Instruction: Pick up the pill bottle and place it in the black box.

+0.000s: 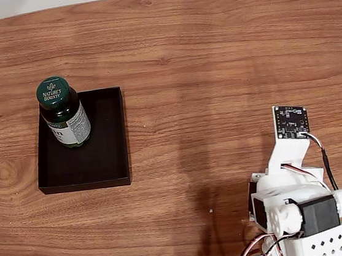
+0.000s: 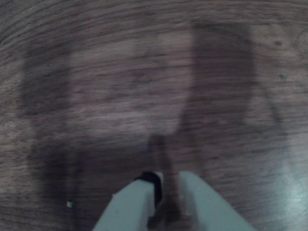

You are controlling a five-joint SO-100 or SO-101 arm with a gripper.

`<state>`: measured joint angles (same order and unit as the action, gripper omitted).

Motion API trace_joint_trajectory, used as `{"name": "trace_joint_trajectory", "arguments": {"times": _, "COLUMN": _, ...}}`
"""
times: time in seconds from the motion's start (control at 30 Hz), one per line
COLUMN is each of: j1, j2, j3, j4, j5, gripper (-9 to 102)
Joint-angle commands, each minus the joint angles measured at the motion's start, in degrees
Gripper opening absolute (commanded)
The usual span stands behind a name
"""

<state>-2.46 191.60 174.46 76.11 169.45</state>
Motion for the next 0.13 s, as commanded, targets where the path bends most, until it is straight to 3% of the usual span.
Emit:
{"name": "trace_joint_trajectory", "arguments": {"times": 0.0, "j1": -0.2, "j2": -0.3, "j3": -0.9, "j4": 9.8, "j5": 0.4, "gripper": 1}}
{"name": "trace_joint_trajectory", "arguments": {"times": 0.1, "j1": -0.2, "j2": -0.3, "j3": -0.9, "j4": 9.8, "j5": 0.4, "gripper": 1}}
